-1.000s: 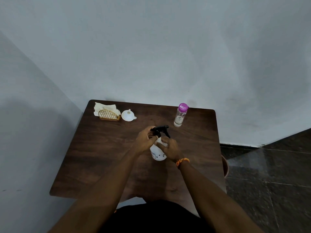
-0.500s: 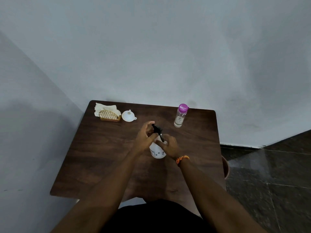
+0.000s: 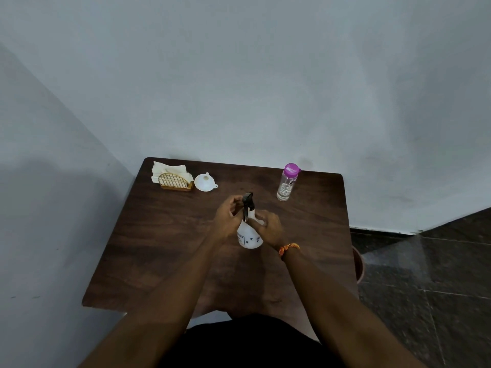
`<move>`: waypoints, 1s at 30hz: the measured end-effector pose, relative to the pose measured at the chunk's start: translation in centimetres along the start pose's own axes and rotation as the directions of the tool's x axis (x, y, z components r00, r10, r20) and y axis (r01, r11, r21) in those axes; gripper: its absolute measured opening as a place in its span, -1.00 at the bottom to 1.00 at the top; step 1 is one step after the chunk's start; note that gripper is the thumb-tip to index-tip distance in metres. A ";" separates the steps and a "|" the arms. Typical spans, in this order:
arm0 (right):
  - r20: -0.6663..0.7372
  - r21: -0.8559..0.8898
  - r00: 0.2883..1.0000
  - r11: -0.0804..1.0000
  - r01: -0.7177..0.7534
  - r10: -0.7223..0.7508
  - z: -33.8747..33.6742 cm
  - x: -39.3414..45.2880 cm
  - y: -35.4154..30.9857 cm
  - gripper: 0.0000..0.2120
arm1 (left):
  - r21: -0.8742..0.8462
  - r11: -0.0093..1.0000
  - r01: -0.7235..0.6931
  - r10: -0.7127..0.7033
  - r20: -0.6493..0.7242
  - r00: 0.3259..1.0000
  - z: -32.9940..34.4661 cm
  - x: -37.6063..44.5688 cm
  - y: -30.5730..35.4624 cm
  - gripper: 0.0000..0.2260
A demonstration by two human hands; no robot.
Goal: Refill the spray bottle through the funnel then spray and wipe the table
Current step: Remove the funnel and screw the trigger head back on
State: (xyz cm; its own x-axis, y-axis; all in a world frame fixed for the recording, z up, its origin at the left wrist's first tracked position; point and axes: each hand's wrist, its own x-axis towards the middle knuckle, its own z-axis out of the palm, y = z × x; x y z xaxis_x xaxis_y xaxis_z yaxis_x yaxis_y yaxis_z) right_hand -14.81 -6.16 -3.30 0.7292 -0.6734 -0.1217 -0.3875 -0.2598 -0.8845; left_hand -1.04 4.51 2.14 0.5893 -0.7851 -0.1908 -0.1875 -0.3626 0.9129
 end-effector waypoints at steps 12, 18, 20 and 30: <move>0.015 -0.009 1.000 1.000 0.025 -0.025 0.2 0.9 -0.8 -0.78 | -0.007 1.000 0.023 -0.023 -0.085 0.996 -0.4 -0.2 0.5 -0.71; 0.035 -0.028 0.998 0.998 0.052 -0.051 -0.3 0.8 -1.1 -0.77 | 0.033 0.999 -0.019 0.018 0.005 1.000 -1.1 -0.2 0.4 -0.70; 0.049 -0.035 0.997 0.997 0.068 -0.066 -0.4 0.7 -1.3 -0.74 | -0.019 0.999 0.027 -0.028 -0.011 1.000 -1.1 -0.4 0.4 -0.65; 0.091 0.012 0.995 0.999 0.032 -0.033 0.1 0.6 -1.8 -0.59 | 0.009 0.998 -0.062 0.062 -0.020 0.998 -1.4 -0.1 0.5 -0.70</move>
State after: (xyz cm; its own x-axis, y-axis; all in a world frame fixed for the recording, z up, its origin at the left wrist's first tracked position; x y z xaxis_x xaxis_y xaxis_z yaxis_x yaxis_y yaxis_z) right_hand -13.65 -6.03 -1.77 0.7899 -0.5985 -0.1332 -0.3575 -0.2731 -0.8931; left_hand -0.13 5.11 3.16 0.5924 -0.7957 -0.1263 -0.2309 -0.3179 0.9196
